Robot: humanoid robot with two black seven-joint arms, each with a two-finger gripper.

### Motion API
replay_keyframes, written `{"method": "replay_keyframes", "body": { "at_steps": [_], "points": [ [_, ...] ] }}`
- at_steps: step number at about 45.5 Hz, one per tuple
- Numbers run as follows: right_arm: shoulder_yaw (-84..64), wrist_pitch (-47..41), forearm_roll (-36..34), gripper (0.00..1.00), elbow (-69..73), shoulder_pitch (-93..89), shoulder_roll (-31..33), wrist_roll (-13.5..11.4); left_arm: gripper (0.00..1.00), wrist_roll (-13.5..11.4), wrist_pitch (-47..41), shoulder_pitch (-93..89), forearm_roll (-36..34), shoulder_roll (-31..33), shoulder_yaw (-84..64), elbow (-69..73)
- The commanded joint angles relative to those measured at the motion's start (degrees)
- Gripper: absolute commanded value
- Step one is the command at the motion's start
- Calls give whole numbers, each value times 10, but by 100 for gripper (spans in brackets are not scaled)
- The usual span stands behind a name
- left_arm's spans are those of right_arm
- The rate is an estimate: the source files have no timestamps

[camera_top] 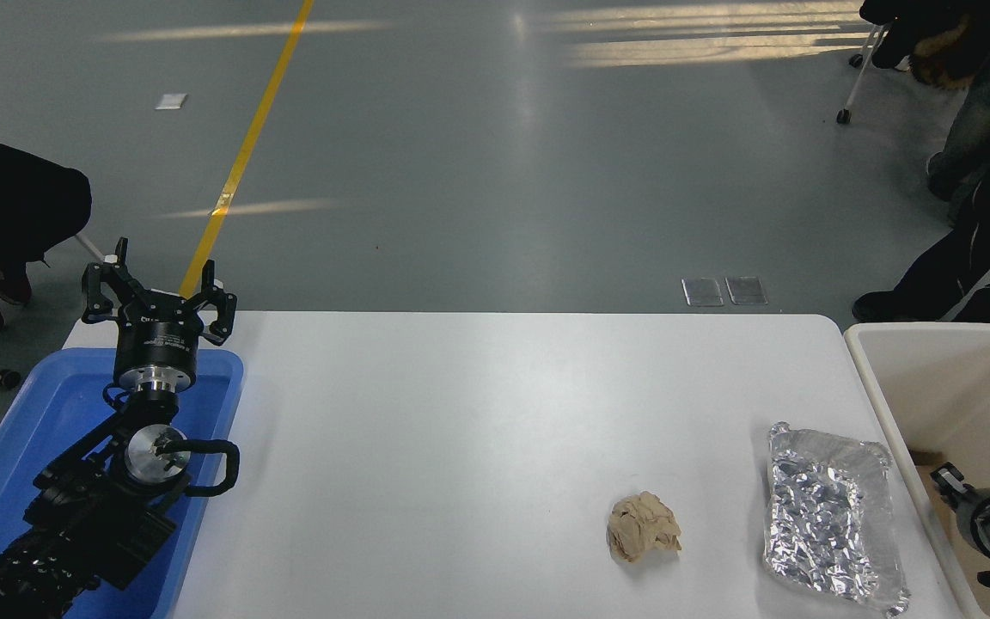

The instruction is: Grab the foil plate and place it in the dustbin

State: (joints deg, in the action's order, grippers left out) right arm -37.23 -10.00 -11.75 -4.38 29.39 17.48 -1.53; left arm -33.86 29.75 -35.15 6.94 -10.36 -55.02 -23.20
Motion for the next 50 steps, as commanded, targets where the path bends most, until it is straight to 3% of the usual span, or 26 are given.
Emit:
{"method": "replay_keyframes", "body": {
  "at_steps": [1, 24, 35, 36, 39, 40, 41, 50],
  "points": [
    [1, 2, 3, 0, -3, -6, -2, -1, 99, 1, -1, -1, -1, -1, 1, 0],
    [1, -5, 2, 0, -3, 28, 5, 5, 99, 0, -1, -2, 0, 0, 1, 0],
    [-1, -14, 2, 0, 18, 60, 66, 6, 99, 0, -2, -1, 0, 0, 1, 0],
    [-1, -14, 1, 15, 24, 67, 67, 6, 99, 0, -1, -2, 0, 0, 1, 0],
    [1, -8, 1, 80, 54, 95, 72, 6, 99, 0, -1, -2, -1, 0, 1, 0],
    [2, -8, 1, 95, 68, 108, 77, 6, 99, 0, -1, -2, -1, -1, 1, 0],
    [2, -9, 1, 99, 84, 122, 85, 6, 99, 0, -1, -2, -1, 0, 1, 0],
    [-35, -12, 25, 99, 432, 314, 257, 6, 99, 0, 0, -2, -1, -1, 2, 0]
  ]
}}
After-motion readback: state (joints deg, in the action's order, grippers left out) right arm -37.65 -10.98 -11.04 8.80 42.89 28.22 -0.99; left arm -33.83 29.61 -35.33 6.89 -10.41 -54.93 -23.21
